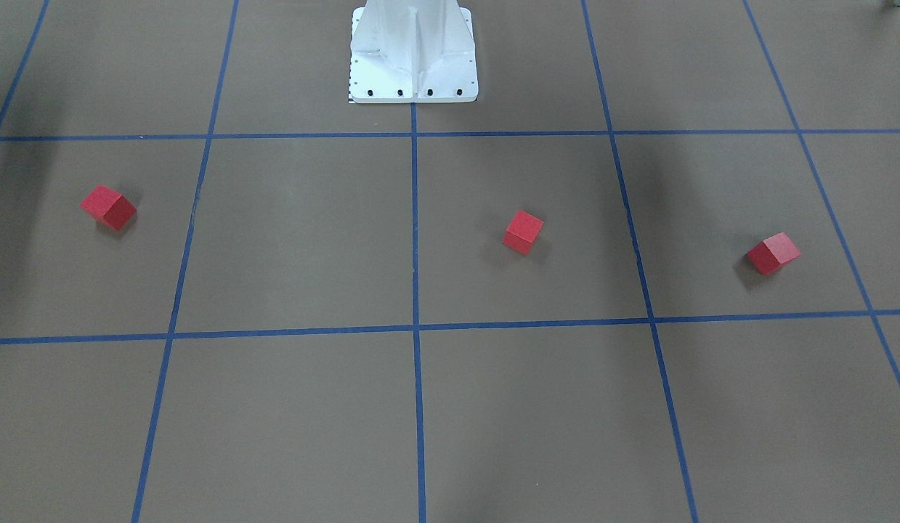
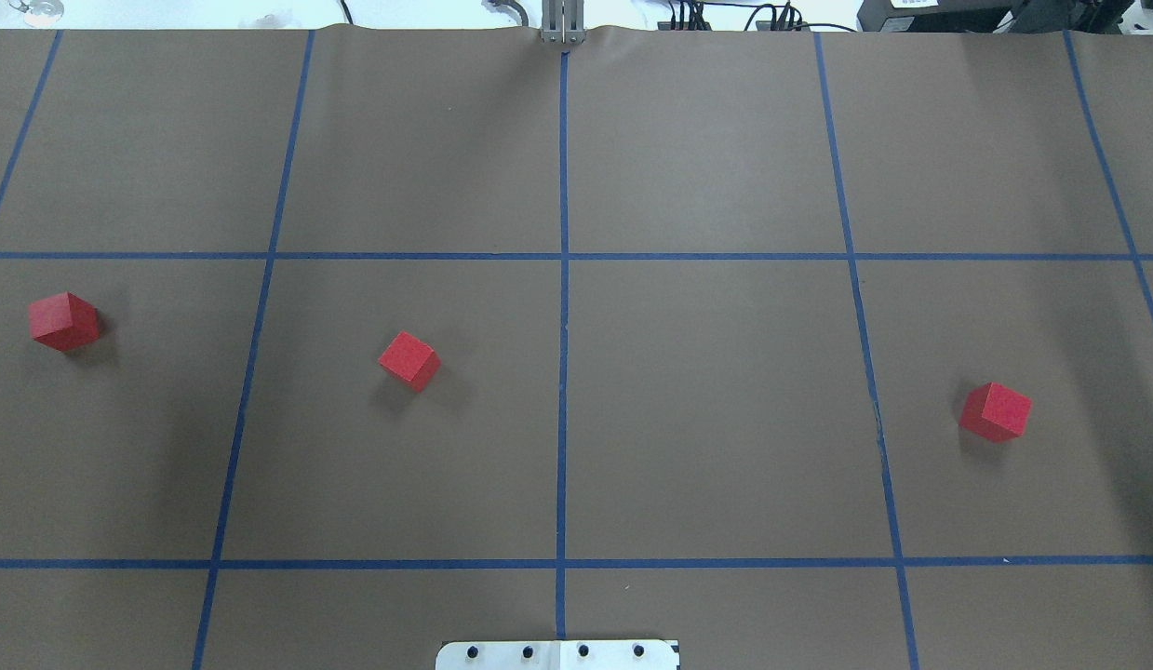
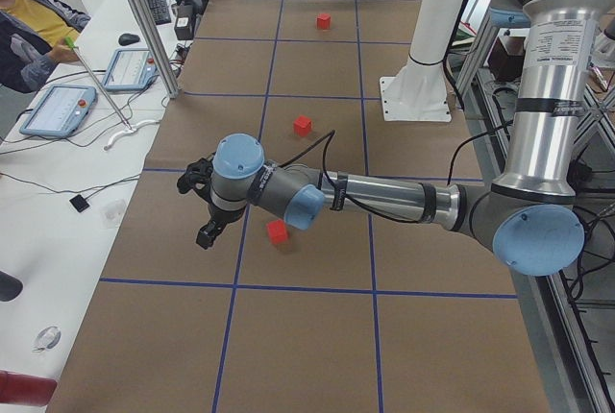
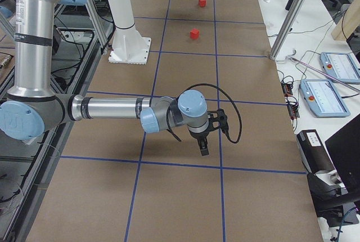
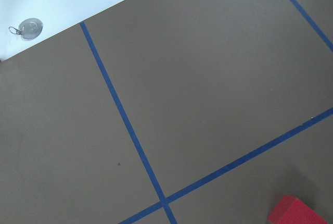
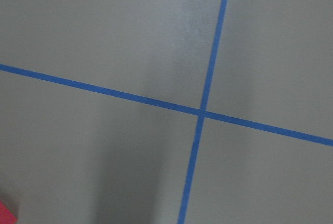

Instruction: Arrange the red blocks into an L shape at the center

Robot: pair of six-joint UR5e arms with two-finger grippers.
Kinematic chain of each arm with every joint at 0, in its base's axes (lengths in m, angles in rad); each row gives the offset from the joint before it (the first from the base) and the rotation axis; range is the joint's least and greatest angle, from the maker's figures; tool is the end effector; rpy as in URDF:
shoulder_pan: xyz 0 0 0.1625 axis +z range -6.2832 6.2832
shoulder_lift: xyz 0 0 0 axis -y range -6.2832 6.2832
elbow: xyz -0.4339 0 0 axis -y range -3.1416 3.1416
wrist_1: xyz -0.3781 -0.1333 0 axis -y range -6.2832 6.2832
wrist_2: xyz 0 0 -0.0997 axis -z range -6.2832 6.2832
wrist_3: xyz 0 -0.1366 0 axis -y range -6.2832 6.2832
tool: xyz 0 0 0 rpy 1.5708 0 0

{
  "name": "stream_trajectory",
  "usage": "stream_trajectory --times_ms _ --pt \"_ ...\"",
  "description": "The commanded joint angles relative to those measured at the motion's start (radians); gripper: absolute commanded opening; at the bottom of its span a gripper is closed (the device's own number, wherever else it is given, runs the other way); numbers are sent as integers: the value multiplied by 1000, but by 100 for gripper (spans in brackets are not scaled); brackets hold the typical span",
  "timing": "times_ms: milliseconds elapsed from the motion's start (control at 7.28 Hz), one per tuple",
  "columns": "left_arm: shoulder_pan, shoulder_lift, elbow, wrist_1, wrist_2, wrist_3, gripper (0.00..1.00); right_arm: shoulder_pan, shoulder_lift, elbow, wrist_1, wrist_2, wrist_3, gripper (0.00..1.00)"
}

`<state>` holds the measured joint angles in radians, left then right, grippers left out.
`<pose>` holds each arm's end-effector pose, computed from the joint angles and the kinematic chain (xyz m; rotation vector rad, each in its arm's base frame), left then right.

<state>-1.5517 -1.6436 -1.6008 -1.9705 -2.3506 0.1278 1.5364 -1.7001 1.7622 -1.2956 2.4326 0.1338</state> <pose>-0.0269 -0.5424 0.5936 0.5190 0.7384 0.3327 0.0143 -0.4457 0.6202 0.2431 -0.8762 -0.0529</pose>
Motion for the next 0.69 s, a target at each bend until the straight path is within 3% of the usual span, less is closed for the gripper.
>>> stream_trajectory --times_ms 0,275,550 --pt "1 4 7 -18 1 0 100 -165 -6 124 9 -97 358 99" --pt "2 4 7 -21 1 0 100 -344 -39 192 103 -225 673 99" --pt "1 4 7 -25 -1 1 100 -567 -128 194 304 -445 978 98"
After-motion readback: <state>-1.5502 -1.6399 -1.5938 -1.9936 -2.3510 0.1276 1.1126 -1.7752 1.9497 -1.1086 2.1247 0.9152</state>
